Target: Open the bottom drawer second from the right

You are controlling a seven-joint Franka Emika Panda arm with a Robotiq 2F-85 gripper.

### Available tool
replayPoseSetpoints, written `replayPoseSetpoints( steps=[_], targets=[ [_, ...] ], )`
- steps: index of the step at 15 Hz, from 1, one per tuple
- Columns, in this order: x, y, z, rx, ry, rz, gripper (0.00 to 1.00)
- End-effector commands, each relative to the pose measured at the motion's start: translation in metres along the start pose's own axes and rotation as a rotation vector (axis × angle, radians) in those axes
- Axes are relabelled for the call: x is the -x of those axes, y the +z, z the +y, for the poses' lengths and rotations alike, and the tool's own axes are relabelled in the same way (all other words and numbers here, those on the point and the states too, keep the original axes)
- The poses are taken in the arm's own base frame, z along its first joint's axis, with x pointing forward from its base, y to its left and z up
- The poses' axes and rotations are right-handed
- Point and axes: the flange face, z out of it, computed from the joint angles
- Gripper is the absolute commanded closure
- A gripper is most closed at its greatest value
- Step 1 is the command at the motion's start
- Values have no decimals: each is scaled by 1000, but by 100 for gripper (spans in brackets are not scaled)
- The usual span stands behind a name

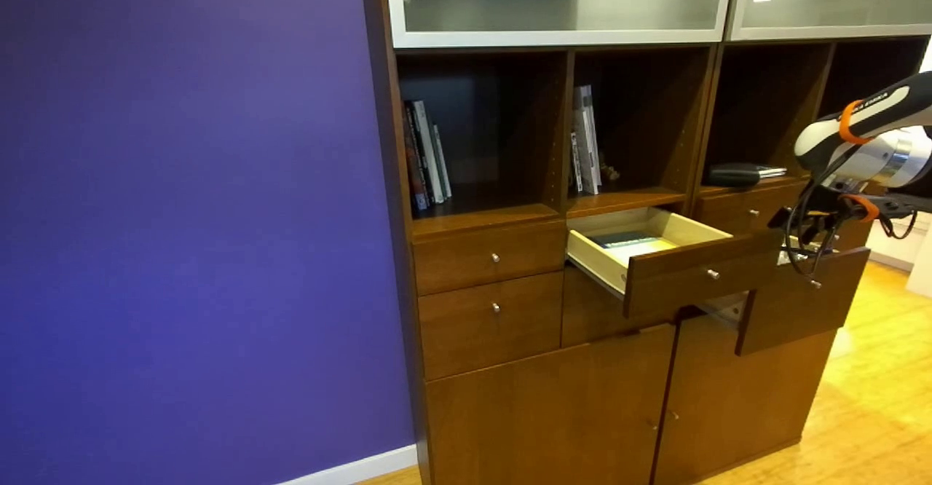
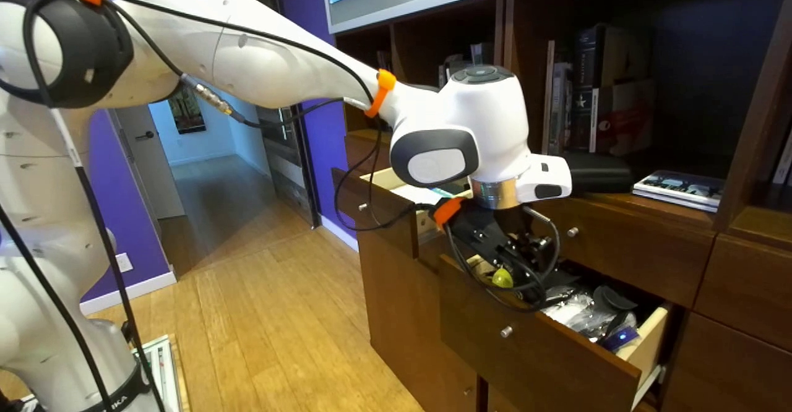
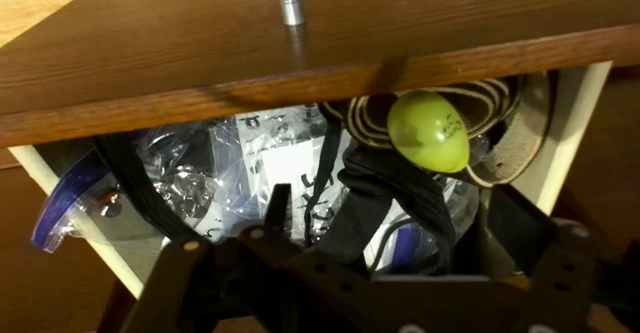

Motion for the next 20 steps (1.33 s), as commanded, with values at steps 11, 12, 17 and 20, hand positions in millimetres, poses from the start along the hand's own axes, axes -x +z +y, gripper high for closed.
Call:
replayPoseSetpoints(
  steps=[11,12,17,20],
  targets=[
    [18,24,28,109,-239,-149,0],
    [22,24,31,109,-253,-183,0],
    [33,20,41,107,-270,-301,0],
    [42,16,49,93,-258,-378,0]
  ],
)
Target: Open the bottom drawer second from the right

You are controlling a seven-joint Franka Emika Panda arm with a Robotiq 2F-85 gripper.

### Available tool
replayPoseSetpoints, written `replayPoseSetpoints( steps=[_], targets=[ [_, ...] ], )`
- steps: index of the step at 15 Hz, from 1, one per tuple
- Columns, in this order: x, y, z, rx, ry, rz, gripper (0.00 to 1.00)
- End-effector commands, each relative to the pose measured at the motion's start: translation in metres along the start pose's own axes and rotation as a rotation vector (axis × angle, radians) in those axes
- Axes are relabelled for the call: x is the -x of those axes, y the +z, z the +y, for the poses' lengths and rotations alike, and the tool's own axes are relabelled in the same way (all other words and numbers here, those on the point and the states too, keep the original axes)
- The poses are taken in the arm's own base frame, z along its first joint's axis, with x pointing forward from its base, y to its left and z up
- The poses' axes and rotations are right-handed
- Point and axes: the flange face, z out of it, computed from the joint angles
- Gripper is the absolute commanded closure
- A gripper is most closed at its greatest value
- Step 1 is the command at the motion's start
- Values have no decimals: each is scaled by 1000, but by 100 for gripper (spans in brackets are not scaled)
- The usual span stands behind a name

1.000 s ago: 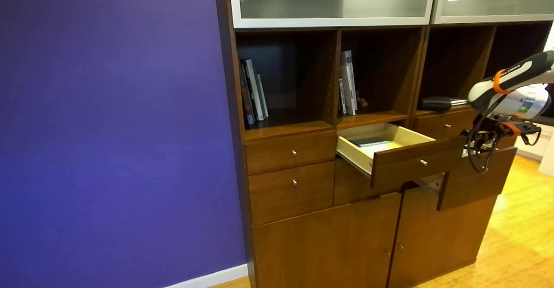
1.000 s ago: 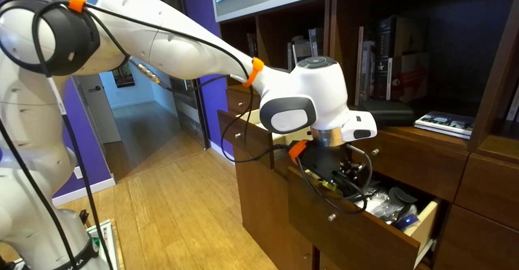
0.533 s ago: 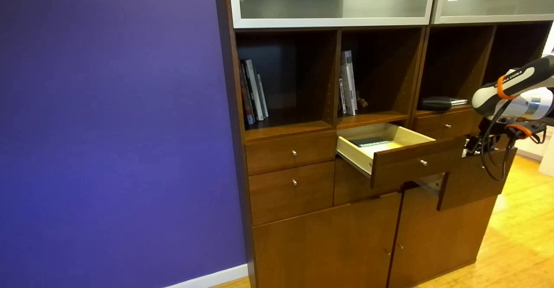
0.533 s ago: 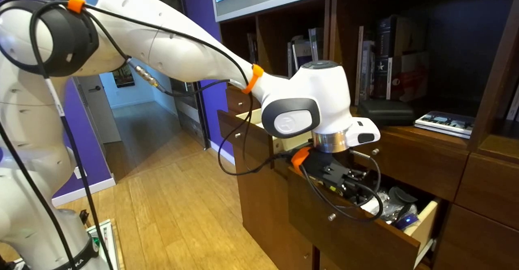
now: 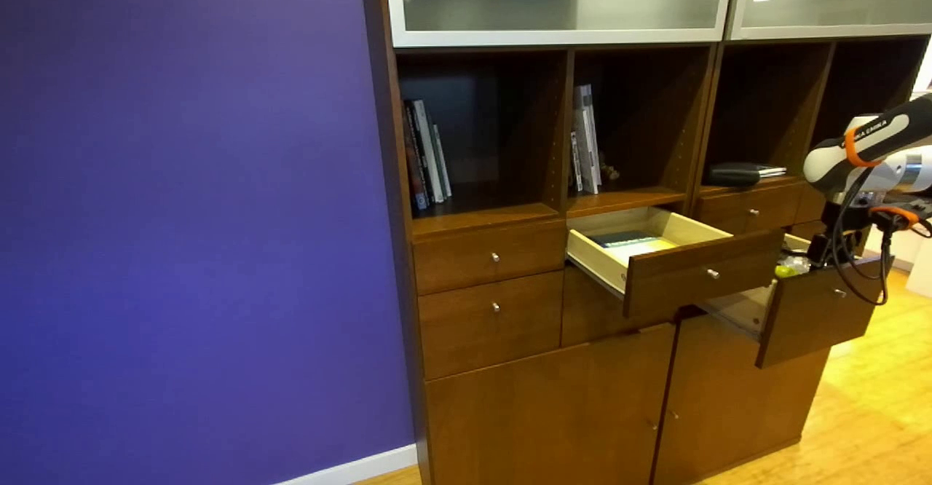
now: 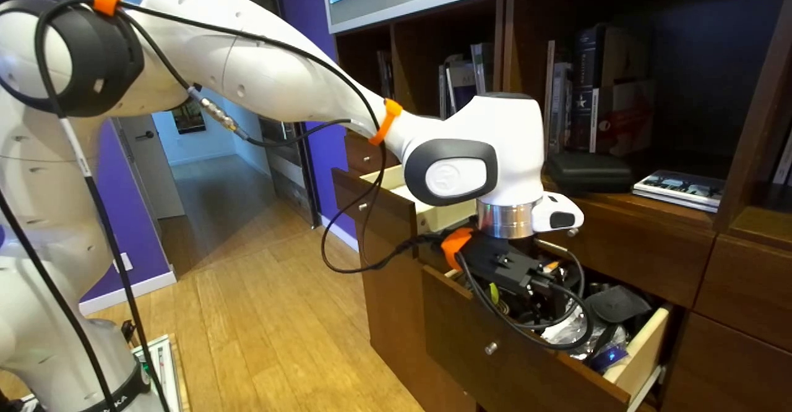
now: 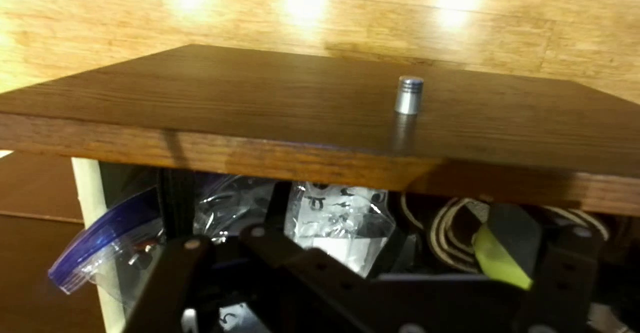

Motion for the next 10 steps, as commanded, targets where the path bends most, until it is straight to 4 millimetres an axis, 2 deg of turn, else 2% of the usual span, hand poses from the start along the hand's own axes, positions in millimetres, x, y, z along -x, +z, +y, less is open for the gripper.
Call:
replayPoseSetpoints(
  steps=[1,5,7,10],
  targets=[
    [18,-5,12,-18,-9,-95,0],
    [16,-7,12,-26,-1,-94,0],
    [11,-16,10,-39,12,-49,0],
    [3,-51,7,-70,59,76,0]
  ],
)
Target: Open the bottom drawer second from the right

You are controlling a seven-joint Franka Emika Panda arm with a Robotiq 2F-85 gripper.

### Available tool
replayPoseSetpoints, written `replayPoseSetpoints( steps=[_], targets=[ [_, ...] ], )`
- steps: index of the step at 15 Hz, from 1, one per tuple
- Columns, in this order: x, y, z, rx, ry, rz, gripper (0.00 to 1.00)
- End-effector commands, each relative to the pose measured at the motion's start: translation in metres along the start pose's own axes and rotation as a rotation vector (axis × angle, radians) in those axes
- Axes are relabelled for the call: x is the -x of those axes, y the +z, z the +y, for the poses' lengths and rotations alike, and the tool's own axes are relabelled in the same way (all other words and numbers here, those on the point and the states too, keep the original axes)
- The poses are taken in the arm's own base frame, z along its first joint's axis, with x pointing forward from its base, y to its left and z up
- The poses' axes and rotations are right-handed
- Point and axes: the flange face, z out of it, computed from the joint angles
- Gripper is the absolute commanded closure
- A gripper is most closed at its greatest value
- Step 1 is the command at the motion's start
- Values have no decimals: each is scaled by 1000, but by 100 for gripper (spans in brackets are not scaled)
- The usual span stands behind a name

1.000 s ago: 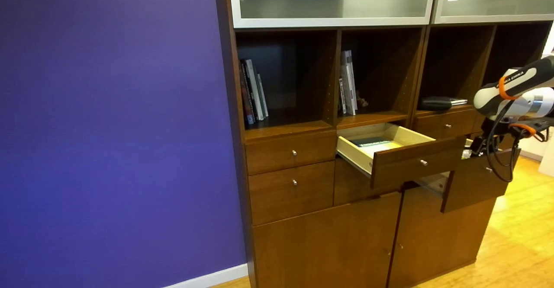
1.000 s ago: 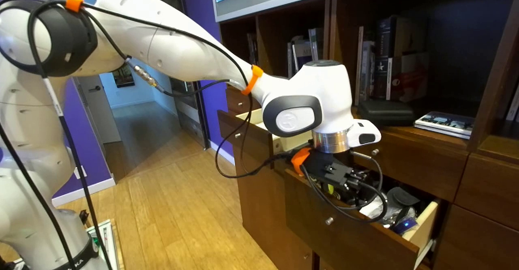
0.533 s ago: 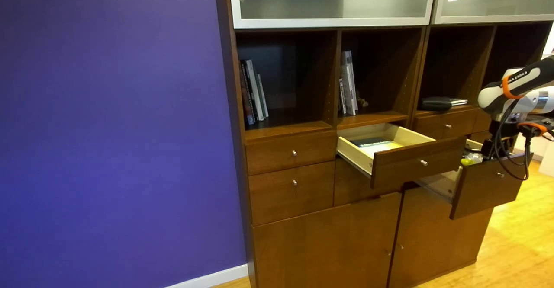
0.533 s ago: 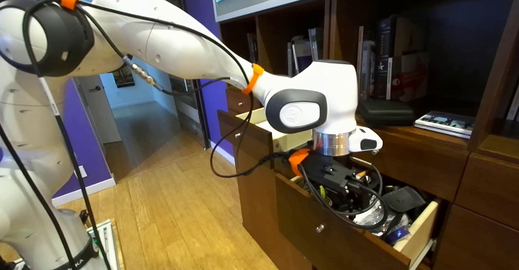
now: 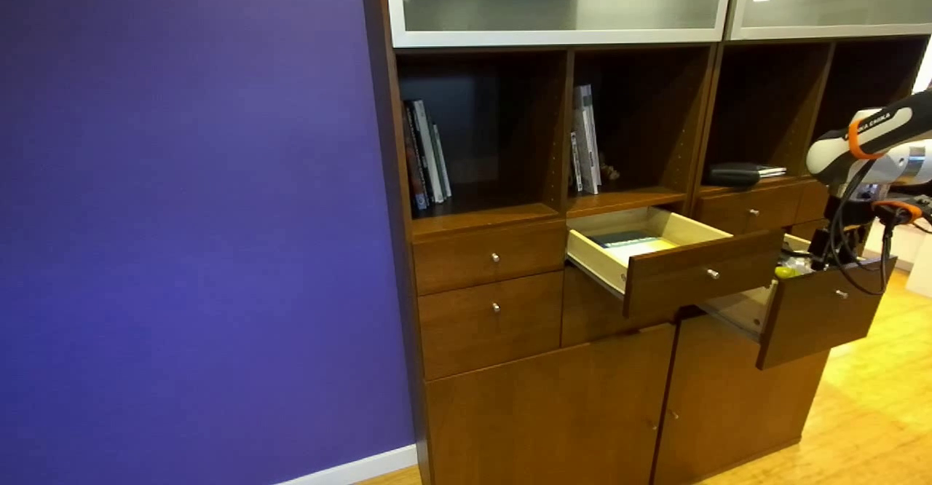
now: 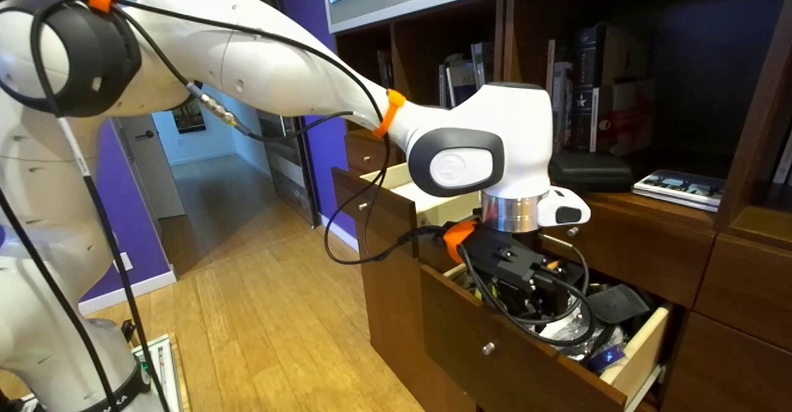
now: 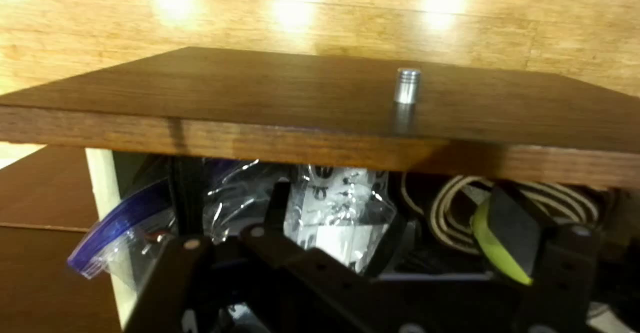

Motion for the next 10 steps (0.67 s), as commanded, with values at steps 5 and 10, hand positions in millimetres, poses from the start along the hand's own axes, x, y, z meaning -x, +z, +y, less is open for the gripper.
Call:
replayPoseSetpoints(
  steps=[5,10],
  targets=[
    [10,-113,5,-72,108,216,0],
    [47,-168,16,-80,209,232,0]
  ],
)
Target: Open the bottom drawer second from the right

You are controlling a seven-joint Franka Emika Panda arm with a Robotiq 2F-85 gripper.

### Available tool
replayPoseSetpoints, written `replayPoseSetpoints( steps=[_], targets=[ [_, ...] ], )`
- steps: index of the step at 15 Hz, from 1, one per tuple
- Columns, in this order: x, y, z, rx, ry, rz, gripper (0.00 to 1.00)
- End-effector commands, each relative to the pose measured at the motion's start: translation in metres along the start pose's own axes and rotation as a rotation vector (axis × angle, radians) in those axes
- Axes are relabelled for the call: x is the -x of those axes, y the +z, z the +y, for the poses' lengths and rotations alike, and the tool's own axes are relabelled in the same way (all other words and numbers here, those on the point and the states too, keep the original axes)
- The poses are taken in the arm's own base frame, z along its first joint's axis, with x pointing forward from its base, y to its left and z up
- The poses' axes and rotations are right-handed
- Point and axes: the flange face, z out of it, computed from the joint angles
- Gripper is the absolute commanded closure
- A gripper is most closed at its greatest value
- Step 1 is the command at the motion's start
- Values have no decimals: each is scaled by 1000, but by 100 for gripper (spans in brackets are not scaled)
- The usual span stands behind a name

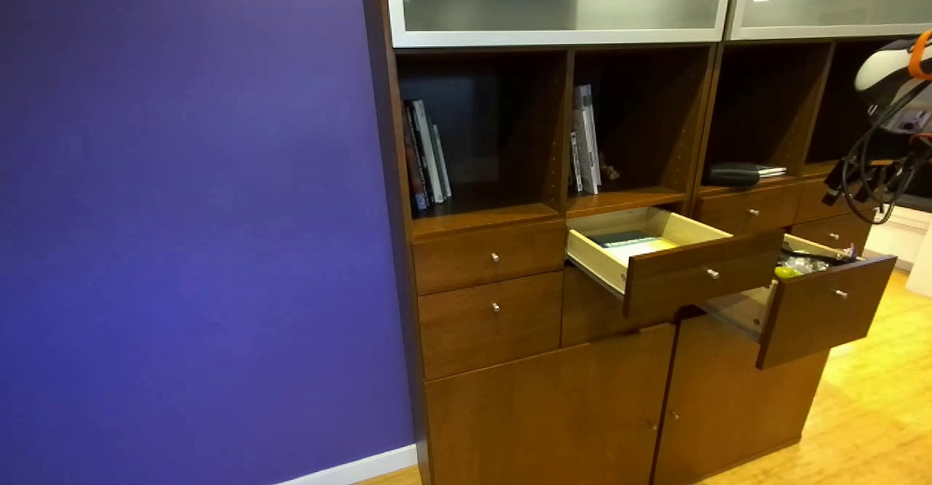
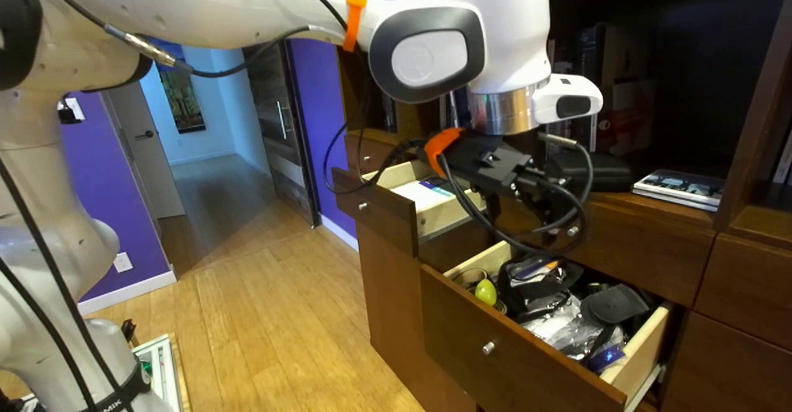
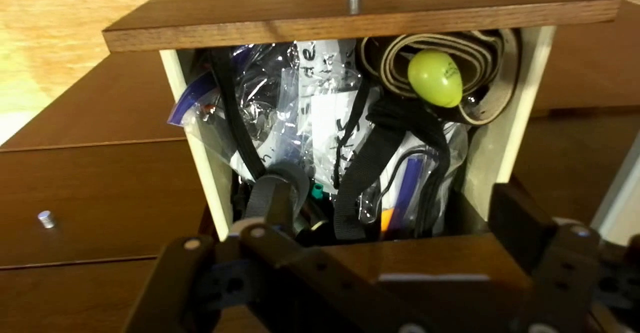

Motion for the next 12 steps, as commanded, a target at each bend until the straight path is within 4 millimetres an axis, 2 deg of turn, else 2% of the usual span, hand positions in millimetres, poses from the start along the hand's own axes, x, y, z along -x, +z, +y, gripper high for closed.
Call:
replayPoseSetpoints(
  steps=[1,4,5,8,12],
  targets=[
    [22,-41,9,-11,81,20,0],
    [47,-53,16,29,29,28,0],
    [26,-48,19,22,52,30,0],
    [39,-52,22,19,47,28,0],
    [40,-50,20,16,45,26,0]
  ],
)
